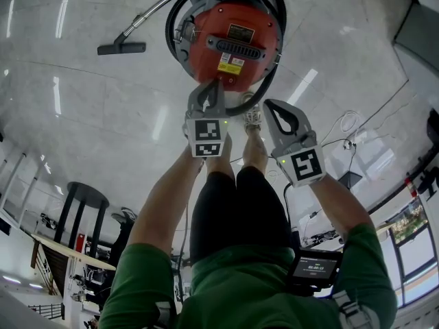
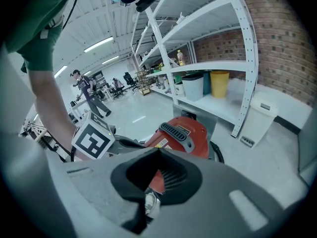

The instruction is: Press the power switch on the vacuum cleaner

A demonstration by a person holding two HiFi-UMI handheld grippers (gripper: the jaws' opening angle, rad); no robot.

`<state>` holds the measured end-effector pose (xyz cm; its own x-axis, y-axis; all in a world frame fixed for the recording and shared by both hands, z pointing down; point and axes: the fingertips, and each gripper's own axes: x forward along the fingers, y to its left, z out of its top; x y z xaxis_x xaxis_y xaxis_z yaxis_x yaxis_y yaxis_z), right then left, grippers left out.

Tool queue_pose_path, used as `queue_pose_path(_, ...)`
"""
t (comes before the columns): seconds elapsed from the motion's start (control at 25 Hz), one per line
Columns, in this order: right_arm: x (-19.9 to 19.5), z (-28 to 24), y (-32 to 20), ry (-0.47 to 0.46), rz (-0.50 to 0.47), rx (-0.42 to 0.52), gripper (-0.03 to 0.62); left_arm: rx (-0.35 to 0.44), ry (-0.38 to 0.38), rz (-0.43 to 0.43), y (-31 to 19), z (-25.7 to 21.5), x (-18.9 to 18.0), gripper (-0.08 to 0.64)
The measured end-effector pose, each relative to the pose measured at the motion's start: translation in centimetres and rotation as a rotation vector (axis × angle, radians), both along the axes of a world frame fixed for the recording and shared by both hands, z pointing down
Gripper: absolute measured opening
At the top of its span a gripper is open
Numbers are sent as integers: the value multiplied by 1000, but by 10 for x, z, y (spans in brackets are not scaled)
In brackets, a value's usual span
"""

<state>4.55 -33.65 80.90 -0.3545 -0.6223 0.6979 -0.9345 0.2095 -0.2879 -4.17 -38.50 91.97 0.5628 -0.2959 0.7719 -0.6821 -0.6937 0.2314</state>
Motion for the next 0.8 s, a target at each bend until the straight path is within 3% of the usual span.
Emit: queue_pose_path(0.8,1,-1,0,5,12,-2,2,-10,-9,6,0,2,0,8)
